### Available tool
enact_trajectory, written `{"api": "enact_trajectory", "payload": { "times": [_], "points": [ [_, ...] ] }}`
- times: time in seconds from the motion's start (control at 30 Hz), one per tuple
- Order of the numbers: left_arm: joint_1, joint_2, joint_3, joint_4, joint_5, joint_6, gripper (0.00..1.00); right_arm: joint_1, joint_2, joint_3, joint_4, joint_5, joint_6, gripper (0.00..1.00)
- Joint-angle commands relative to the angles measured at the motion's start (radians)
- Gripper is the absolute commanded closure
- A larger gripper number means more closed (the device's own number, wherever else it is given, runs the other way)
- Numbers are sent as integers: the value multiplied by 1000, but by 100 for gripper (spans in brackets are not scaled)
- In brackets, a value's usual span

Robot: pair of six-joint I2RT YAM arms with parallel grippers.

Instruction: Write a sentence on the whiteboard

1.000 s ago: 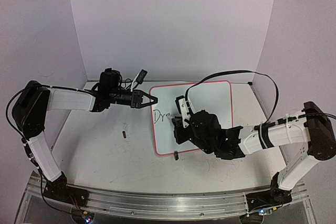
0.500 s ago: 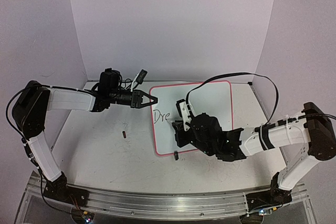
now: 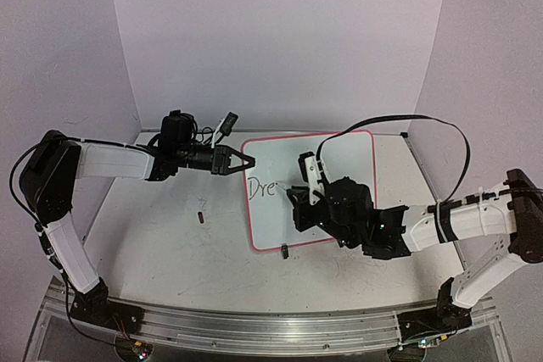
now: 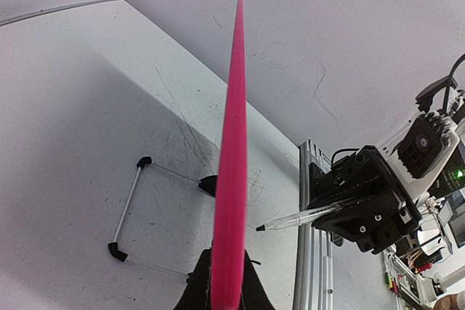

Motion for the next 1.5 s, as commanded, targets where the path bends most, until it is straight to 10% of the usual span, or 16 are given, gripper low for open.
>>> {"api": "enact_trajectory", "payload": {
  "times": [0.0, 1.47],
  "points": [
    [-1, -22, 8, -5, -17, -9, 100, -20, -5, -3, 64, 6, 0, 100],
    [0, -23, 11, -5, -13, -9, 100, -25, 64, 46, 14, 14, -24, 100]
  ]
}}
